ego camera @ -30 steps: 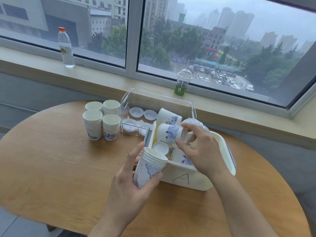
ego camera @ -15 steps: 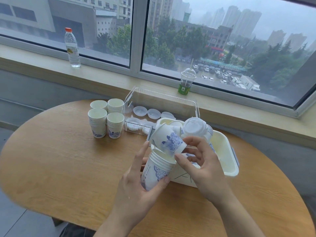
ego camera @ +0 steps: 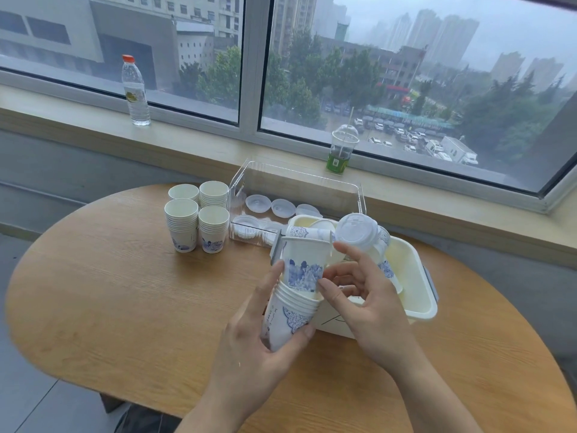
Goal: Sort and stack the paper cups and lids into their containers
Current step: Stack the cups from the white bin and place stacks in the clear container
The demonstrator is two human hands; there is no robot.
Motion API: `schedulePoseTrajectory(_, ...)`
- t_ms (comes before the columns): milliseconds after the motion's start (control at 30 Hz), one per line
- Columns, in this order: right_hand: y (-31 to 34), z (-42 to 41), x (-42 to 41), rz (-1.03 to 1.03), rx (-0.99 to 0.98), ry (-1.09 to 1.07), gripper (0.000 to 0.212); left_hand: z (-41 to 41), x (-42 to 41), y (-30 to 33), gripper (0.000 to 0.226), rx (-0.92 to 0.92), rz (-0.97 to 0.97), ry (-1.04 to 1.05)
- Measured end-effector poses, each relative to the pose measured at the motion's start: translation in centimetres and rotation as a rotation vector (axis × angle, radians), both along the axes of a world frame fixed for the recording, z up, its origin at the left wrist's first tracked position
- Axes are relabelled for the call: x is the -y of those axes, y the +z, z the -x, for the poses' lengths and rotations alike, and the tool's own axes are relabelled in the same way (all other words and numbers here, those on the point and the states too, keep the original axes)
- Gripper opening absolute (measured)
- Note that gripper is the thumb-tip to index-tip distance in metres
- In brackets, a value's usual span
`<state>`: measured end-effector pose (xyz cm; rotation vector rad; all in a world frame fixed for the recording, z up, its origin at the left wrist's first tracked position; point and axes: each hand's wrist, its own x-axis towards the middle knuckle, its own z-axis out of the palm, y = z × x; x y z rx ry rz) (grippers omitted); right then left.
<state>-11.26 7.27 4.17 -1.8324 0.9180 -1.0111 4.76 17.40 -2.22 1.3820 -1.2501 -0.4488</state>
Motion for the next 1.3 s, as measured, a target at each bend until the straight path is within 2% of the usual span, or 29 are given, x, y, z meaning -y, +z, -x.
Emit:
schedulePoseTrajectory(200,0.1,0.0,0.0,0.005,-0.042,0.019,0.057,-0.1,-0.2,-0.1,0.089,-0.029,0.006,-0.01)
schedulePoseTrajectory(500,-0.6,0.4,-0.6,0.013,-0.104,0.03,0.032,-0.6,-0.2,-0.1,0.09,-0.063,0.01,0.028)
schedulePoseTrajectory(833,-1.2,0.0,-0.8,0.07,-0.21,0.082,0.029,-1.3,-0.4,-0.2,0.09,-0.067,0.027,0.075)
schedulePoseTrajectory(967,-0.2,-0.1,0.0,0.107,-0.305,0.125,0.027,-1.5,-0.6,-0.3,0.08,-0.026,0.014,0.116)
schedulePoseTrajectory(1133,2.2,-1.1,4.2,0.26,-0.37,-0.062,0.037,-1.8,-0.7,-0.2,0.075,-0.037,0.007,0.144)
schedulePoseTrajectory(1300,2.9,-2.5,8.5,0.214,-0.64,-0.094,0.056,-2.1,-1.1,0.1,0.081,-0.037,0.004,0.143)
